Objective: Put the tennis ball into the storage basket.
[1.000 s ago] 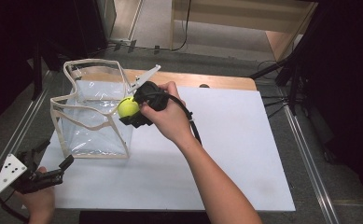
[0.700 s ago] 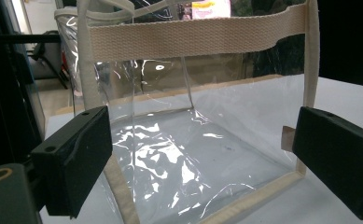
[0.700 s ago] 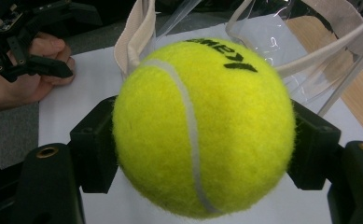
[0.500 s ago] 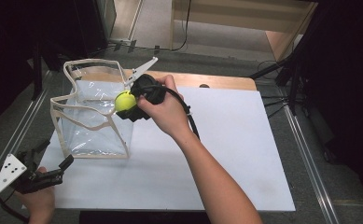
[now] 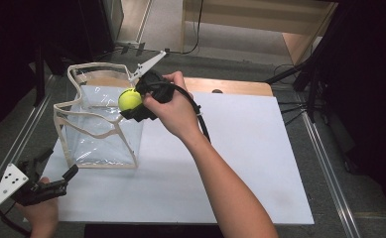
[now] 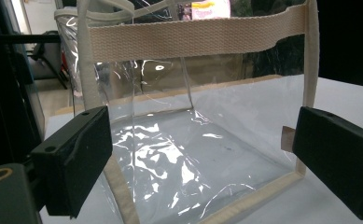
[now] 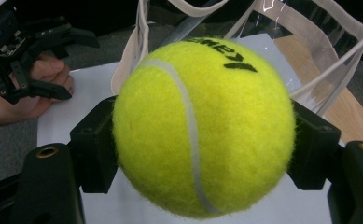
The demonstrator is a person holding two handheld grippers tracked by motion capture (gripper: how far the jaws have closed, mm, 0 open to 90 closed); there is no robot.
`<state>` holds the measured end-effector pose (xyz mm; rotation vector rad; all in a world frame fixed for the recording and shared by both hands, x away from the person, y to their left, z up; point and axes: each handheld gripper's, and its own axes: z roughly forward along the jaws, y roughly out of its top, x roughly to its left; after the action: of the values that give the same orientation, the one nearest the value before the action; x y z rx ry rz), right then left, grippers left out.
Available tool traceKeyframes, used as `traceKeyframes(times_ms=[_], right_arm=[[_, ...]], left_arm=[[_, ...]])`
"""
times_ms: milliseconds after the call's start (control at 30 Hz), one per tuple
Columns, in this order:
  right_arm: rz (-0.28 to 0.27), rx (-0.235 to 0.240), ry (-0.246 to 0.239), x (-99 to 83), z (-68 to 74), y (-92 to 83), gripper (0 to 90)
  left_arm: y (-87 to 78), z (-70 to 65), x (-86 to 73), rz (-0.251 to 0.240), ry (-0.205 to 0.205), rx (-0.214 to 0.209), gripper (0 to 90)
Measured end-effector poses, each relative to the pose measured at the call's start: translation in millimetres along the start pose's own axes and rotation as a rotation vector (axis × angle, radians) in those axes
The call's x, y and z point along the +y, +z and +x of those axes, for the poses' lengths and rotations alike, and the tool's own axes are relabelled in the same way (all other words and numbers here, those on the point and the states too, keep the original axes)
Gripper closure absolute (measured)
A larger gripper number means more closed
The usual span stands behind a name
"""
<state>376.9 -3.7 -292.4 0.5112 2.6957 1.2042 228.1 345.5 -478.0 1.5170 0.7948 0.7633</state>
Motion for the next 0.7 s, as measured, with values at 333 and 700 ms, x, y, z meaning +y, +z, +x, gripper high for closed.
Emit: traceKeyframes(times_ms=[333, 700], right_arm=[[-0.004, -0.007, -0.010, 12.9, 0.3, -0.9, 23.6], [-0.005, -0.003, -0.020, 21.9, -1.4, 5.4, 23.6]], left_arm=[[-0.3, 0.4, 0.2, 0.002, 0.002, -0.001, 5.3], [-0.8, 0.8, 0.3, 0.005, 0.006, -0.001, 5.3]])
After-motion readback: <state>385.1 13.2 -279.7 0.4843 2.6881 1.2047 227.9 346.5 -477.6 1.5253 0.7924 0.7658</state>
